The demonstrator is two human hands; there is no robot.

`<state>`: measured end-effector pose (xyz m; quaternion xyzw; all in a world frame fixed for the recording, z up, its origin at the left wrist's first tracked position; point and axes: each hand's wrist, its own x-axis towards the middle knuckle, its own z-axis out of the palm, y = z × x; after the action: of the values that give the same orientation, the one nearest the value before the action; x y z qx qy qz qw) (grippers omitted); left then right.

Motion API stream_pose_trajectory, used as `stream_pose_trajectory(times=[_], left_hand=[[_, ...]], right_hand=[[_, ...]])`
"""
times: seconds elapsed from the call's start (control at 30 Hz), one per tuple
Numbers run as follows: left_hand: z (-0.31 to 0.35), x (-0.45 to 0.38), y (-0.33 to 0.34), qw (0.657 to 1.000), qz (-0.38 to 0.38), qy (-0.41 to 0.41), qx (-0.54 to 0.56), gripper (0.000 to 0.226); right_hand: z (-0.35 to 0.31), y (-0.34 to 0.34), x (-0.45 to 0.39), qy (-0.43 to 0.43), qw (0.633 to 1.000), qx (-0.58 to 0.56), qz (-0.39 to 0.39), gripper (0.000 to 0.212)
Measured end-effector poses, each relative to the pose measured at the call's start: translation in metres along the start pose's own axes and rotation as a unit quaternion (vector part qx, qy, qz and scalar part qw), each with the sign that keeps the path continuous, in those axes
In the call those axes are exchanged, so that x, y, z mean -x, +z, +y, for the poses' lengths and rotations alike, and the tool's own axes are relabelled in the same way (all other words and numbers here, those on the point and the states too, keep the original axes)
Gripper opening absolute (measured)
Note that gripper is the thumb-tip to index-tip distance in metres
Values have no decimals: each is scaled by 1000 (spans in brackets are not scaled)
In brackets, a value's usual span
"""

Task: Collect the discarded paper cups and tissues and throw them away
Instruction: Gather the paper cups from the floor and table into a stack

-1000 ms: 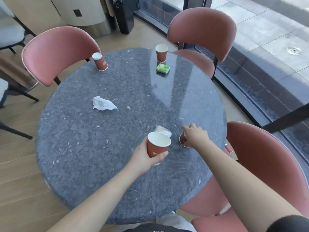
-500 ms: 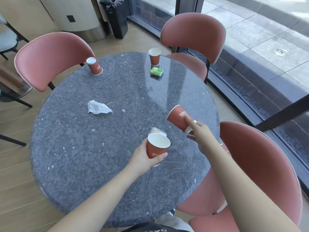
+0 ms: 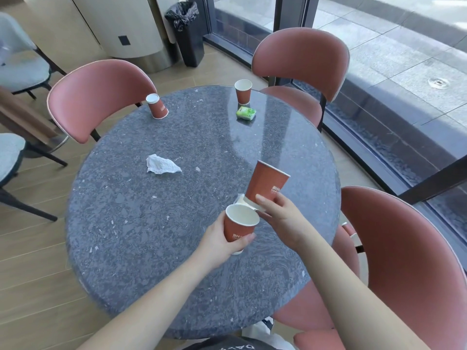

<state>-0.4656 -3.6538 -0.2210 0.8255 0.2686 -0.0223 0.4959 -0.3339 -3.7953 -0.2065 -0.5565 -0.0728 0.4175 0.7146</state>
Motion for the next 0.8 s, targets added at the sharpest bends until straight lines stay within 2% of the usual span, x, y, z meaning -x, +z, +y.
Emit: stream_pose_trajectory(times=[0.23, 0.37, 0.53, 0.63, 0.8], left_hand=[[3, 4, 4, 1000, 7, -4, 5, 68], [8, 9, 8, 1000, 11, 7, 13, 66], [12, 11, 13, 999, 24, 22, 11, 59], [15, 14, 14, 999, 27, 27, 12, 65], [19, 18, 18, 999, 24, 42, 13, 80]], right_hand=[[1, 4, 15, -21, 987, 147, -62, 46], [-4, 0, 23, -15, 975, 199, -99, 52], [-13, -4, 33, -39, 969, 221, -102, 69], [-17, -5, 39, -47, 969, 228, -88, 77], [-19, -1, 49, -56, 968, 235, -67, 66]])
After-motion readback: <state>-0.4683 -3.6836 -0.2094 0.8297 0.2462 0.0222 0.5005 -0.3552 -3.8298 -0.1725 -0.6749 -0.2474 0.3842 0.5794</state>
